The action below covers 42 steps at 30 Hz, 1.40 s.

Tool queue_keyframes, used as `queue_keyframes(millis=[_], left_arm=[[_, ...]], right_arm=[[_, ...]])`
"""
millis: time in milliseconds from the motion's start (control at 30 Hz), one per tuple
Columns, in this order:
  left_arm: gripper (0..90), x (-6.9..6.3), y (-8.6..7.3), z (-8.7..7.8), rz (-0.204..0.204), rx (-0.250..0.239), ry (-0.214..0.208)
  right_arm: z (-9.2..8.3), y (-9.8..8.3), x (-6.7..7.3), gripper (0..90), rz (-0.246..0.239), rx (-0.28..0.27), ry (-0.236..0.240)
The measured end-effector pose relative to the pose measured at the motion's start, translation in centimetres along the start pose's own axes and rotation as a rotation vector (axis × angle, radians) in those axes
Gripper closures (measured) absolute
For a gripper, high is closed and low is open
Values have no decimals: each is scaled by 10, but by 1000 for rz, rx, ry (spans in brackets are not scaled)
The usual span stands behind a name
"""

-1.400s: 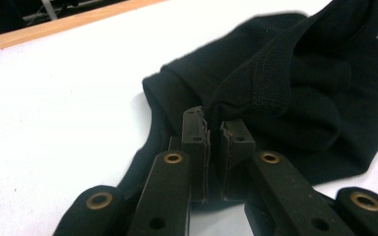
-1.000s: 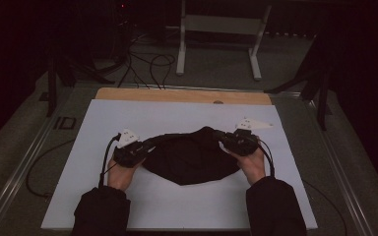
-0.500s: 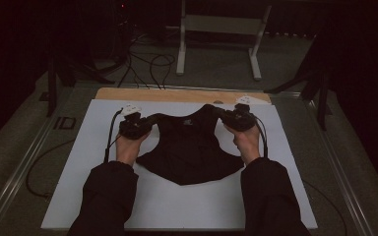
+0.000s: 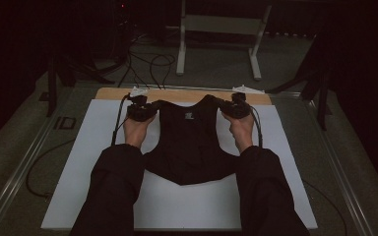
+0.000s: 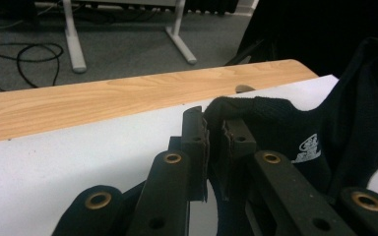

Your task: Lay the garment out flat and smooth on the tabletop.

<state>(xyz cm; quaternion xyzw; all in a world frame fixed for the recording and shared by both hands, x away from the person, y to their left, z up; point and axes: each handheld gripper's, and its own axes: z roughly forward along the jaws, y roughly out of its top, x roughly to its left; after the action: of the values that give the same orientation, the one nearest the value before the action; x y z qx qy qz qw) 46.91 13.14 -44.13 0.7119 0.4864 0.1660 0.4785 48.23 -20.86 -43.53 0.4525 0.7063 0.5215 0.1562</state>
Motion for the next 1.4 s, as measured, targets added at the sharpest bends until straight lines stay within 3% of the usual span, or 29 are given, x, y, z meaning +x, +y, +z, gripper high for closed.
queue_keyframes(millis=[133, 333, 433, 467, 533, 567, 633, 700, 867, 1100, 1300, 1400], left_arm=[[828, 1, 1, 12, 16, 40, 22], [824, 6, 4, 22, -26, 66, 60], [792, 9, 8, 25, -15, 94, 92], [742, 10, 8, 25, -18, 82, 106], [505, 14, 4, 23, -58, 67, 145], [391, 16, 2, 22, -75, 68, 149], [330, 20, -3, 19, -97, 60, 138], [317, 22, -8, 16, -93, 67, 142], [298, 21, -20, 12, -89, 77, 92], [284, 7, -45, -2, -69, 71, 21], [268, -2, -62, -24, -37, 49, -26], [267, -5, -68, -37, -26, 33, -38]], right_arm=[[5, -3, -7, 837, 23, 5, -19], [13, -7, -15, 836, 26, 15, -59], [18, -9, -19, 810, 28, 20, -83], [19, -9, -20, 735, 32, 20, -96], [20, -11, -21, 473, 37, 13, -139], [19, -12, -23, 335, 42, 35, -211], [17, -14, -26, 289, 51, 52, -241], [15, -16, -28, 277, 47, 71, -256], [10, -19, -33, 273, 60, 88, -277], [9, -26, -27, 267, 52, 118, -248], [-1, -34, -11, 264, 11, 126, -193], [-9, -36, -3, 265, 14, 118, -159]])
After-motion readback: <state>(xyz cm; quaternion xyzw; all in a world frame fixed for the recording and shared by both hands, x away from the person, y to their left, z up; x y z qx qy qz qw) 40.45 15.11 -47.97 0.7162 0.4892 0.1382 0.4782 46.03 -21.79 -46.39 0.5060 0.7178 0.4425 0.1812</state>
